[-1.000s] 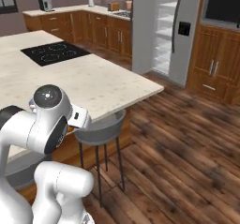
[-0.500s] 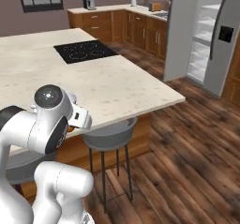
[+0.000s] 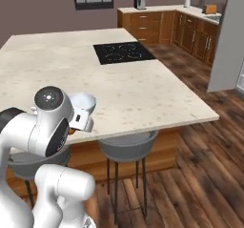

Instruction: Retrieve the tangerine and mango from the fridge and place them into the bowl on the dining table.

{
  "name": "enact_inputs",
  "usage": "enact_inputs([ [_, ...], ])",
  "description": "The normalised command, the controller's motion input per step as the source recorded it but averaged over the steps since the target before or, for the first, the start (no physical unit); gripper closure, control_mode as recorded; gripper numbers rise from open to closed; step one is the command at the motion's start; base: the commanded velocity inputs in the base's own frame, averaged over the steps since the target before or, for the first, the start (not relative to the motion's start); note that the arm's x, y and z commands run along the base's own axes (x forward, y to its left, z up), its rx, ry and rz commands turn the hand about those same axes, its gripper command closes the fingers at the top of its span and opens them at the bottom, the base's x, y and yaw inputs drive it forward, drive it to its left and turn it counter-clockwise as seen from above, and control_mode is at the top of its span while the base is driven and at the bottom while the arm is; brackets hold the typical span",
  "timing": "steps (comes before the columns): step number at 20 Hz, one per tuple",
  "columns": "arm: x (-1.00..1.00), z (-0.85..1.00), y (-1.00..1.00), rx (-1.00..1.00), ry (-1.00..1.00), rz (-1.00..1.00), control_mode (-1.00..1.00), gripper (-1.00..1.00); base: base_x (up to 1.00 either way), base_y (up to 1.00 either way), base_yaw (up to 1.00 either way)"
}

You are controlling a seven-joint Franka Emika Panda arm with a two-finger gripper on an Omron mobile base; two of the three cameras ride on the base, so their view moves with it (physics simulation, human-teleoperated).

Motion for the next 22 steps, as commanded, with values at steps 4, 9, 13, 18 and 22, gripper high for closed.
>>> enact_inputs([
  [4, 0.00, 0.00, 0.00, 0.00, 0.00, 0.00, 1.00, 1.00, 0.24, -0.45, 0.42],
  [9, 0.00, 0.00, 0.00, 0.00, 0.00, 0.00, 1.00, 1.00, 0.20, -0.44, 0.41],
  [13, 0.00, 0.00, 0.00, 0.00, 0.00, 0.00, 1.00, 1.00, 0.15, -0.31, 0.41],
  [18, 0.00, 0.00, 0.00, 0.00, 0.00, 0.00, 1.00, 1.00, 0.21, -0.22, 0.40],
  [22, 0.00, 0.00, 0.00, 0.00, 0.00, 0.00, 1.00, 1.00, 0.24, -0.19, 0.38],
])
